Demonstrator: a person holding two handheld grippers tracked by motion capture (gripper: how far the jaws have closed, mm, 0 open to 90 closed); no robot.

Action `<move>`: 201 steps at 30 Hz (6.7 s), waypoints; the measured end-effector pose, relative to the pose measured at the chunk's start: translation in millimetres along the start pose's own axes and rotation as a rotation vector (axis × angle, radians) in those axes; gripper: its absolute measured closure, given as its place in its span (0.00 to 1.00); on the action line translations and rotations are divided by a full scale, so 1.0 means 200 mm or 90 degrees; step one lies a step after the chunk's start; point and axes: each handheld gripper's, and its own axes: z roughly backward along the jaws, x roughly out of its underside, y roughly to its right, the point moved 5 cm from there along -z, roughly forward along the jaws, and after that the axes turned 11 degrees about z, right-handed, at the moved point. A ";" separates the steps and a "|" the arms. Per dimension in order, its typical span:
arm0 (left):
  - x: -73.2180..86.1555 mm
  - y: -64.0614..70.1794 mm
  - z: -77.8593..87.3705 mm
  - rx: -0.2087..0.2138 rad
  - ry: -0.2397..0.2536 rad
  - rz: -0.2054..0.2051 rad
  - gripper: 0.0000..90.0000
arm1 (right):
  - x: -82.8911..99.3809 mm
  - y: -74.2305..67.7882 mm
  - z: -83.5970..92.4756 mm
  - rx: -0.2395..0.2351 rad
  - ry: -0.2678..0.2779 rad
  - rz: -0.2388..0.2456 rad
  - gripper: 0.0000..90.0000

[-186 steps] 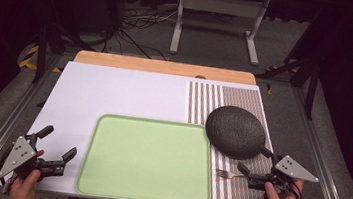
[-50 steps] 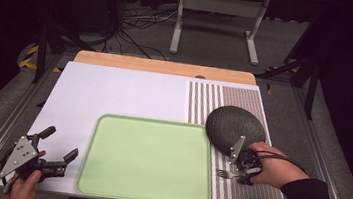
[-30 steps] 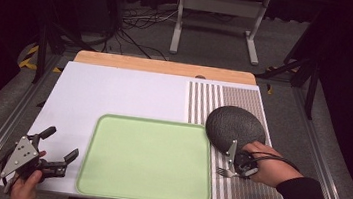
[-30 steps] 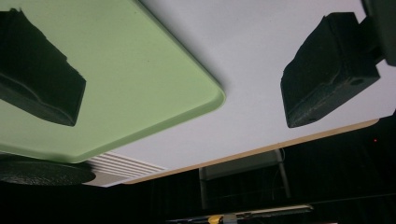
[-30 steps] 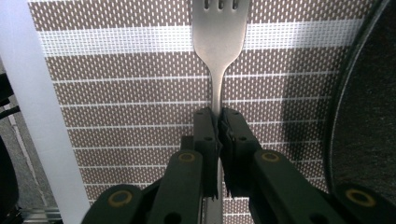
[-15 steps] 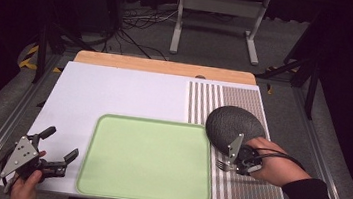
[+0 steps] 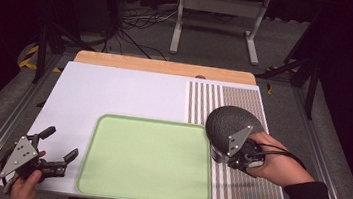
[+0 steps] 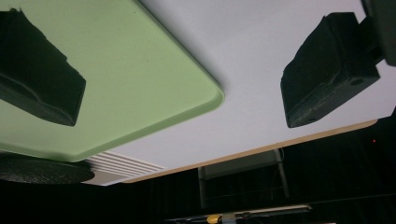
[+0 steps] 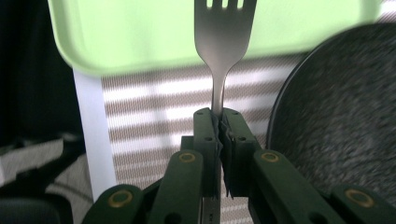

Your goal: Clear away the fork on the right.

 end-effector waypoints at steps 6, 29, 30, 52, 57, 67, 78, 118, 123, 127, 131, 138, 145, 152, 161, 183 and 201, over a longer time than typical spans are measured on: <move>0.00 0.00 0.00 -0.001 0.000 0.000 0.01 | -0.06 0.02 0.05 0.032 0.068 -0.010 0.95; 0.00 0.00 0.00 -0.003 -0.004 0.002 0.01 | -0.32 0.09 0.07 0.037 0.126 -0.253 0.95; 0.00 0.00 0.00 -0.003 -0.002 0.003 0.01 | -0.34 0.10 0.07 0.040 0.126 -0.265 0.95; 0.00 0.00 0.00 0.003 -0.003 0.005 0.01 | -0.51 0.14 0.01 0.057 0.123 -0.463 0.95; 0.00 0.00 0.00 0.002 0.000 0.006 0.01 | -0.52 0.15 -0.02 0.066 0.100 -0.478 0.95; 0.00 0.00 0.00 0.004 0.000 0.005 0.01 | -0.54 0.17 -0.06 0.063 0.083 -0.532 0.95; 0.00 0.00 0.00 0.004 -0.002 0.005 0.01 | -0.53 0.19 -0.13 0.047 0.038 -0.583 0.95; 0.00 0.00 0.00 0.005 0.000 0.006 0.01 | -0.49 0.19 -0.41 -0.023 -0.012 -0.610 0.94; 0.00 0.00 0.00 0.006 0.001 0.007 0.01 | -0.48 0.19 -0.43 -0.016 -0.014 -0.608 0.94; 0.00 0.00 0.00 0.006 -0.001 0.005 0.01 | -0.48 0.19 -0.44 -0.015 -0.014 -0.612 0.94; 0.00 0.00 0.00 0.007 -0.001 0.006 0.01 | -0.48 0.19 -0.45 -0.016 -0.017 -0.616 0.94; 0.00 0.00 0.00 0.006 -0.002 0.006 0.01 | -0.48 0.19 -0.46 -0.018 -0.020 -0.616 0.93; 0.00 0.00 0.00 0.005 -0.001 0.005 0.01 | -0.48 0.19 -0.44 -0.013 -0.015 -0.609 0.94; 0.00 0.00 0.00 0.006 -0.002 0.005 0.01 | -0.51 0.20 -0.40 0.014 0.028 -0.563 0.71; 0.00 0.00 0.00 0.006 -0.002 0.005 0.01 | -0.60 0.24 -0.39 0.082 0.170 -0.397 0.29; 0.00 0.00 -0.01 0.007 -0.002 0.005 0.01 | -0.60 0.29 -0.52 0.092 0.177 -0.309 0.96; 0.00 0.00 -0.01 0.007 -0.002 0.005 0.01 | -0.57 0.31 -0.59 0.096 0.151 -0.306 1.00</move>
